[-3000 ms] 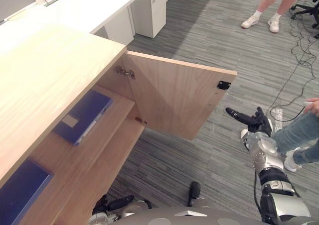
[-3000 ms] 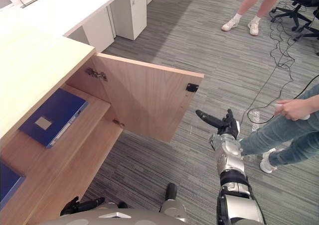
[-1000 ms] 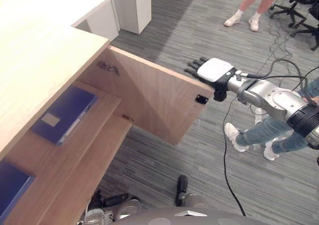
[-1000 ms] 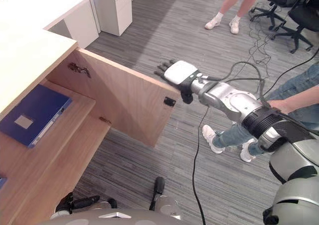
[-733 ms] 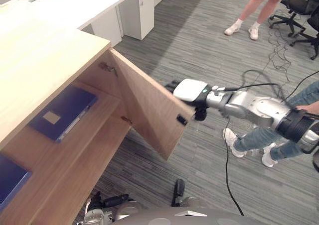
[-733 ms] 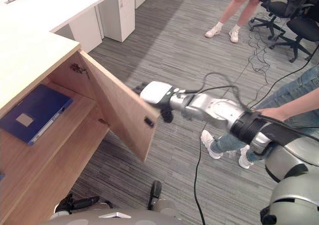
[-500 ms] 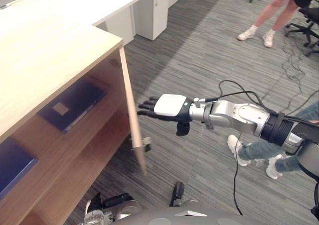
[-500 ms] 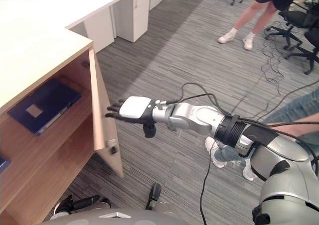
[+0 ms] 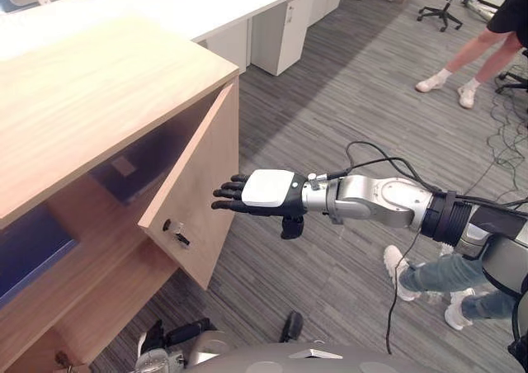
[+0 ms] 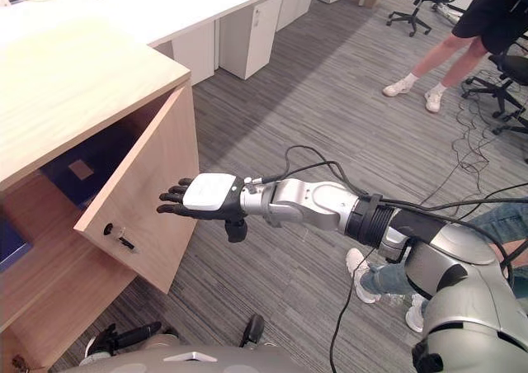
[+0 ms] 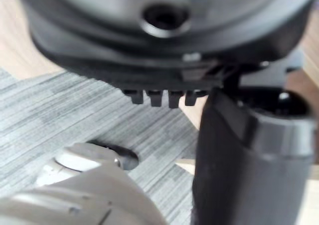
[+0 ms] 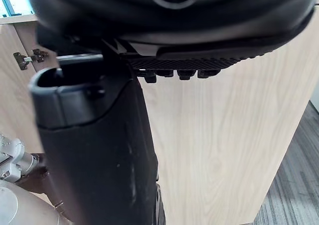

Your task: Walk over to the cabinet, pick up the folder, carry it to the office cabinet, place the folder inside the office cabinet, then close the office cabinet door

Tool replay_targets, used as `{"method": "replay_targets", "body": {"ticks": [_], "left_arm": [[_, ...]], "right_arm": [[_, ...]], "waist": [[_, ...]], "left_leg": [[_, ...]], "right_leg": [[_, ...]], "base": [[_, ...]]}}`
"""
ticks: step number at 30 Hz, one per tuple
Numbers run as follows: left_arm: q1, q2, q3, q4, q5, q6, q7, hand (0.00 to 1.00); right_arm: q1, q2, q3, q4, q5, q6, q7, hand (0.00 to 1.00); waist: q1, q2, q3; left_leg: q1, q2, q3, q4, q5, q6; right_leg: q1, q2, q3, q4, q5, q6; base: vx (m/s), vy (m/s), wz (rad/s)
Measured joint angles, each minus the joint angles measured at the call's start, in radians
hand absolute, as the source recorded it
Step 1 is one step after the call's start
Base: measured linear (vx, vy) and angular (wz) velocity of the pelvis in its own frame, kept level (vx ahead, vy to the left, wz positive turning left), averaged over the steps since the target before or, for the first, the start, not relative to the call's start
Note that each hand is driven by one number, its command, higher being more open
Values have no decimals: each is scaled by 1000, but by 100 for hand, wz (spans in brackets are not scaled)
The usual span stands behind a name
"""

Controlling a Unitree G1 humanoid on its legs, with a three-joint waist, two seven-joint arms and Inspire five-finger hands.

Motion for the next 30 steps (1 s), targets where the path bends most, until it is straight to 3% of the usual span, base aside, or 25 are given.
{"method": "replay_targets", "body": {"ticks": [4,10,13,15,19,22,27,30], "left_arm": [[4,0,-1,-6,0,0,-5,100],[3,0,-21,-8,0,-4,-13,100],[3,2,-70,-15,0,-11,-19,100],[3,2,-100,-25,0,-18,-22,100],[15,0,-171,-47,-2,-22,-33,100],[32,-5,-177,-46,-10,-25,-35,100],[36,-8,-195,-36,-10,-23,-36,100],[36,-6,-210,-27,-7,-21,-41,100]], "right_arm": [[33,0,-5,8,0,9,3,100],[300,0,-93,126,-1,50,61,100],[535,30,-281,209,0,79,77,100],[671,99,-435,290,0,113,75,100],[872,327,-818,586,-1,226,11,100],[962,404,-957,638,1,280,-29,100],[1067,560,-1158,795,110,315,-107,100],[1063,605,-1256,869,164,324,-152,100]], "waist": [[2,0,0],[4,8,5],[2,27,22],[-2,43,34],[-36,91,54],[-56,104,47],[-73,110,45],[-87,115,44]], "left_leg": [[-3,0,-3,0,0,0],[-13,-8,-18,1,2,3],[-10,-16,-26,0,2,4],[-10,-21,-27,1,1,6],[-7,-40,-29,2,-7,17],[-2,-46,-29,1,-15,22],[24,-64,-32,-2,-27,29],[42,-84,-51,-2,-29,34]], "right_leg": [[0,-1,-3,0,0,0],[-3,-10,-17,0,-1,1],[3,-23,-23,0,-5,6],[4,-30,-24,0,-10,14],[6,-48,-25,1,-14,30],[11,-55,-24,6,-17,40],[28,-78,-28,29,-32,60],[4,-122,-26,157,-95,73]], "base": [[-10,26,3],[0,46,8],[5,77,8],[8,66,3],[17,67,3],[74,74,0],[80,78,3],[29,96,18]]}}
